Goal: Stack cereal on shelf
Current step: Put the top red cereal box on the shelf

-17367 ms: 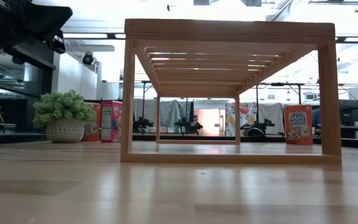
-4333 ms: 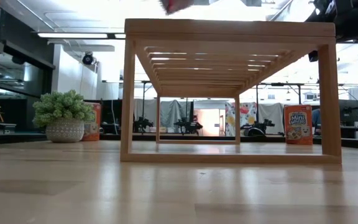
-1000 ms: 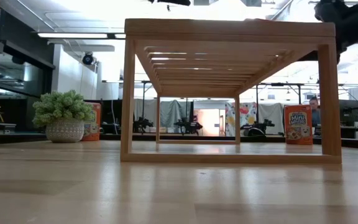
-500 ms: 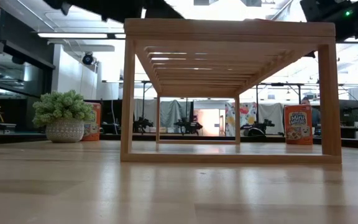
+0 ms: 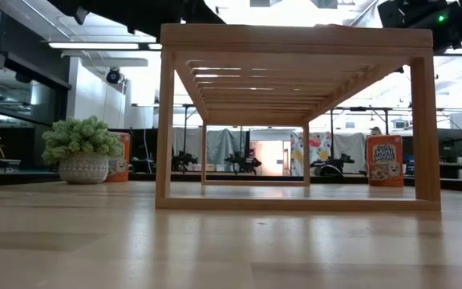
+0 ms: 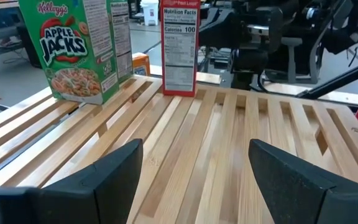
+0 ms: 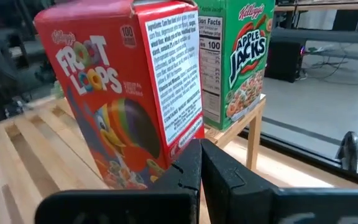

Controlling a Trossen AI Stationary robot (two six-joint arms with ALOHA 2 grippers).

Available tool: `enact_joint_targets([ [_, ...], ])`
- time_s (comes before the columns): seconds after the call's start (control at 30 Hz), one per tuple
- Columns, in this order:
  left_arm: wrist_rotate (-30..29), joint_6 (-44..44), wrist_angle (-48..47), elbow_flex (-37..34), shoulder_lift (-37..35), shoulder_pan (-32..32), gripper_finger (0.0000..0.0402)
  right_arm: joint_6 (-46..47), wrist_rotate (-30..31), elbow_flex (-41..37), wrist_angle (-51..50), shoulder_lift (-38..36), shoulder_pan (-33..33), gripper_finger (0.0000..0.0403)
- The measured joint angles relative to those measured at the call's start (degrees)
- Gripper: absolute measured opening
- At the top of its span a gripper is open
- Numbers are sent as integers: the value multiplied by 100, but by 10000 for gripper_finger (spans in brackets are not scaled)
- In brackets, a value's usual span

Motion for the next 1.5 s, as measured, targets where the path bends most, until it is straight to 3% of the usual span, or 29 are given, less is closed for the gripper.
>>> enact_joint_targets([
  [0.23, -7, -5, -155, 0, 0, 2, 284, 962, -920, 647, -2089, -125, 13, 0],
  [0.33, -7, -9, -153, 0, 0, 2, 284, 1089, -1418, 664, -2415, -74, 13, 0],
  [0.57, -6, -5, -118, 0, 0, 2, 284, 411, -1589, 670, -1808, 299, 13, 0],
  [0.77, -4, -2, -126, 0, 0, 2, 284, 142, -1134, 672, -1635, 397, -100, 0],
  [1.17, -2, 4, -127, 0, 0, 5, 284, 82, -795, 672, -1561, 731, -542, 0],
  [1.5, -2, 76, -120, 0, 0, 7, 284, -805, -1249, 672, -272, 1200, -880, 0],
])
